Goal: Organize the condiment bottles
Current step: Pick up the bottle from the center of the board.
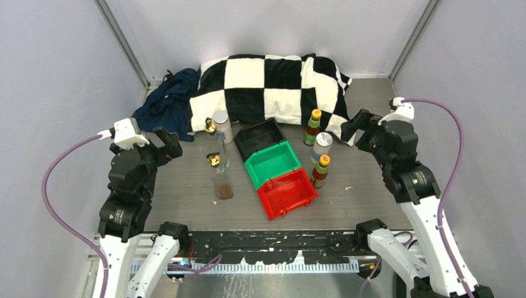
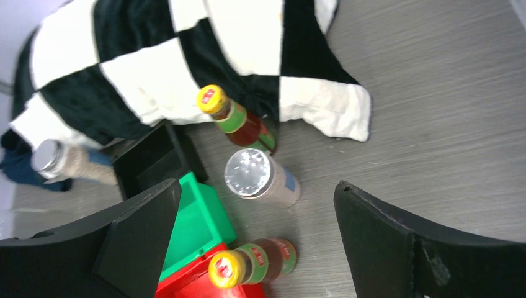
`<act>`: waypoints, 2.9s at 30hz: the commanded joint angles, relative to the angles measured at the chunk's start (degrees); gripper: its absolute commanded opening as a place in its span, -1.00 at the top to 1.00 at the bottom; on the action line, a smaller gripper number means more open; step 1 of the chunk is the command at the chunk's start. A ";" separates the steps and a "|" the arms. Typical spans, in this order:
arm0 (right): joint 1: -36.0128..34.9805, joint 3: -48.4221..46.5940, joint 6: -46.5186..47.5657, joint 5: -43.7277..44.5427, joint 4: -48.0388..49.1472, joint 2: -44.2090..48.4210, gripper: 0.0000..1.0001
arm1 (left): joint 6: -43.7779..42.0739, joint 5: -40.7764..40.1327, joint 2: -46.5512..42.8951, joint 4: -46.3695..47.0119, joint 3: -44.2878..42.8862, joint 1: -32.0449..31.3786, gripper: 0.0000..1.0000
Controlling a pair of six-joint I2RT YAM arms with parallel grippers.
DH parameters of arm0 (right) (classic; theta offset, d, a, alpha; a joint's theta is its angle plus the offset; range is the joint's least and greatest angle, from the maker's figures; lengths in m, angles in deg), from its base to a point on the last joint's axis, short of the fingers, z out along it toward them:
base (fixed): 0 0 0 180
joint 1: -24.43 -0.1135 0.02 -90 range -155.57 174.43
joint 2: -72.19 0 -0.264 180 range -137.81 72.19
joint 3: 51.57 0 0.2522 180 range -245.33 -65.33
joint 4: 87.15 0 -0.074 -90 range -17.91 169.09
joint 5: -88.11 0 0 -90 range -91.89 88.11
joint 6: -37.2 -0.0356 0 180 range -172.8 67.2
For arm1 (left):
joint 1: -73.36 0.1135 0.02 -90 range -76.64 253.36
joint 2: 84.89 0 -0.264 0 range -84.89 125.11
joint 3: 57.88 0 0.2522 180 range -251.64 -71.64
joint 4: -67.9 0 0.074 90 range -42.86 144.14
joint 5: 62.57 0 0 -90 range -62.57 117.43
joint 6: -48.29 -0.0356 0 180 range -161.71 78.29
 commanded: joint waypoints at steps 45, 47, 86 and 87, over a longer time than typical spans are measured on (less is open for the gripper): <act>-49.72 -29.84 28.13 -15.24 -10.81 -32.57 -0.99 | -7.32 15.74 -11.03 21.20 13.15 -0.14 -0.99; -52.83 -28.74 28.13 -12.02 -10.59 -31.87 -0.99 | -7.62 16.49 -11.21 21.58 13.43 -0.14 -0.99; -69.62 11.70 37.50 19.99 61.91 -22.65 -0.98 | -2.84 4.88 -17.25 21.61 14.39 -0.25 -1.00; -69.62 11.57 37.65 19.59 63.05 -23.33 -0.99 | -2.58 4.45 -17.34 21.35 14.22 -0.23 -0.99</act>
